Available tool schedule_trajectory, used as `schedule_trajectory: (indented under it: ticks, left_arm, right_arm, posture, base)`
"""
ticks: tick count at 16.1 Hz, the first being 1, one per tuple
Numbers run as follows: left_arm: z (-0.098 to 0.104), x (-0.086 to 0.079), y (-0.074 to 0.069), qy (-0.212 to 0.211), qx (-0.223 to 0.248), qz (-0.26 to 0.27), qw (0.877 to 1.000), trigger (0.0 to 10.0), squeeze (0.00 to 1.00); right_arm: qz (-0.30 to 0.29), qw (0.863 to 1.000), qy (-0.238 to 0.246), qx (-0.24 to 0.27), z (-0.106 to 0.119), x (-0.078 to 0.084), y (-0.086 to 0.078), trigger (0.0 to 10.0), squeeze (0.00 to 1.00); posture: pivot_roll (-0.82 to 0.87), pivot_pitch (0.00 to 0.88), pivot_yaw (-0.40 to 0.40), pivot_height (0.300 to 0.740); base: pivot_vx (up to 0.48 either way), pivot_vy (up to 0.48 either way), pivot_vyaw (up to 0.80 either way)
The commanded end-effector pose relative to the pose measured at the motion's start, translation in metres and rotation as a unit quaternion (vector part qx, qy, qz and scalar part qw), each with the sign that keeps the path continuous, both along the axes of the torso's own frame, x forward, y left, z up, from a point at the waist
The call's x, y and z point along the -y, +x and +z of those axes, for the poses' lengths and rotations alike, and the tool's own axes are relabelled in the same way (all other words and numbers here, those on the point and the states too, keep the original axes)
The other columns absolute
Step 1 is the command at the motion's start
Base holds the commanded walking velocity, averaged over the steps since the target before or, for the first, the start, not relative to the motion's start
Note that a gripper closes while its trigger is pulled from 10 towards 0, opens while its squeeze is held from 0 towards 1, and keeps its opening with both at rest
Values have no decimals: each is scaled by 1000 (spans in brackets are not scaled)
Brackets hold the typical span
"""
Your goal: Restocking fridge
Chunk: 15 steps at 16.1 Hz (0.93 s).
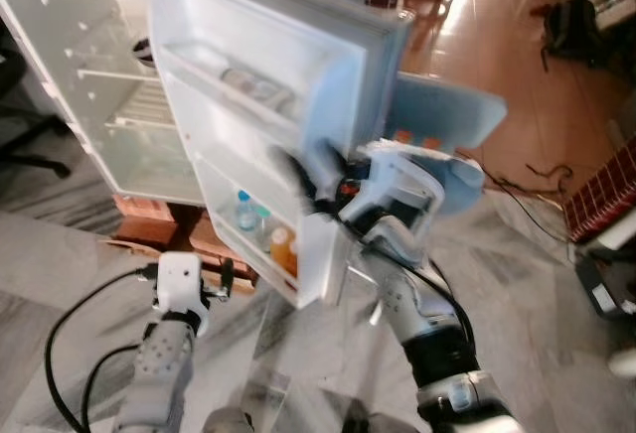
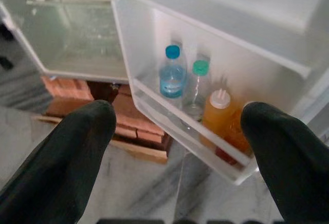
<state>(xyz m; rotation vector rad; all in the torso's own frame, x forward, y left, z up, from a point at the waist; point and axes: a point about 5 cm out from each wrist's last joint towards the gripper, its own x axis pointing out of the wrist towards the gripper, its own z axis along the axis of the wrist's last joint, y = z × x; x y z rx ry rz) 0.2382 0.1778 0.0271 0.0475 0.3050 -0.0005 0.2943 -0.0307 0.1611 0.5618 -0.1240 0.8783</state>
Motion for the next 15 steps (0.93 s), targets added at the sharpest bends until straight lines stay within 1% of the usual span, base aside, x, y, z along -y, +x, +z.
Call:
schedule_trajectory:
  ticks: [1, 2, 3, 4, 6, 7, 8, 9, 10, 11, 12, 13, 14, 15]
  left_arm:
    - [-4, -5, -4, 8, -12, 8, 1000, 10000, 0]
    - [-5, -5, -6, 8, -15, 8, 1000, 10000, 0]
    - [-8, -5, -10, 8, -24, 5, 1000, 10000, 0]
    - [-9, -5, -11, 8, -29, 2, 1000, 10000, 0]
    - [-10, -4, -14, 9, -35, -2, 999, 10000, 0]
    - [-11, -4, -15, 8, -37, -4, 999, 10000, 0]
    - [-13, -3, -18, 7, -44, -9, 999, 10000, 0]
    - [-15, -3, -20, 7, -49, -13, 999, 10000, 0]
    - [-15, -2, -20, 7, -51, -15, 999, 10000, 0]
    - [-16, -1, -21, 6, -57, -22, 998, 10000, 0]
    - [-18, 1, -24, 3, -74, -42, 996, 10000, 0]
    - [-19, 2, -26, 2, -82, -57, 995, 10000, 0]
    - [-20, 2, -27, 1, -86, -64, 994, 10000, 0]
    - [-23, 4, -31, -3, -101, -79, 992, 10000, 0]
  right_arm:
    - [116, 990, 63, 41, 25, -16, -25, 10000, 0]
    - [136, 988, 63, 45, 24, -9, -32, 10000, 0]
    - [148, 987, 50, 27, 13, 12, -33, 10000, 0]
    - [159, 986, 41, 23, 8, 21, -37, 10000, 0]
    - [219, 975, -28, 12, -12, 51, -58, 10000, 0]
    - [239, 969, -57, 0, -19, 62, -67, 10000, 0]
    - [249, 958, -138, -28, -43, 80, -75, 10000, 0]
    - [246, 947, -203, -40, -59, 91, -76, 10000, 0]
    - [240, 942, -231, -46, -66, 96, -76, 10000, 0]
    - [204, 929, -301, -60, -82, 107, -67, 10000, 0]
    - [90, 905, -408, -77, -102, 129, -39, 10000, 0]
    - [15, 899, -429, -85, -101, 137, -21, 10000, 0]
    - [-9, 898, -430, -95, -101, 140, -15, 10000, 0]
    - [-85, 883, -453, -85, -94, 146, 2, 10000, 0]
  posture:
    - [141, 45, -44, 740]
    - [139, 48, -42, 740]
    - [138, 49, -41, 740]
    - [138, 51, -39, 740]
    - [139, 55, -39, 740]
    - [137, 56, -39, 740]
    - [139, 59, -41, 740]
    - [139, 59, -41, 740]
    - [139, 59, -41, 740]
    - [144, 61, -39, 740]
    - [149, 61, -37, 740]
    - [149, 62, -36, 740]
    - [149, 62, -36, 740]
    - [149, 62, -36, 740]
  base:
    - [0, 0, 0]
    - [0, 0, 0]
    - [0, 0, 0]
    - [0, 0, 0]
    - [0, 0, 0]
    - [0, 0, 0]
    - [0, 0, 0]
    - [0, 0, 0]
    - [0, 0, 0]
    - [0, 0, 0]
    - [0, 0, 0]
    - [0, 0, 0]
    - [0, 0, 0]
    - [0, 0, 0]
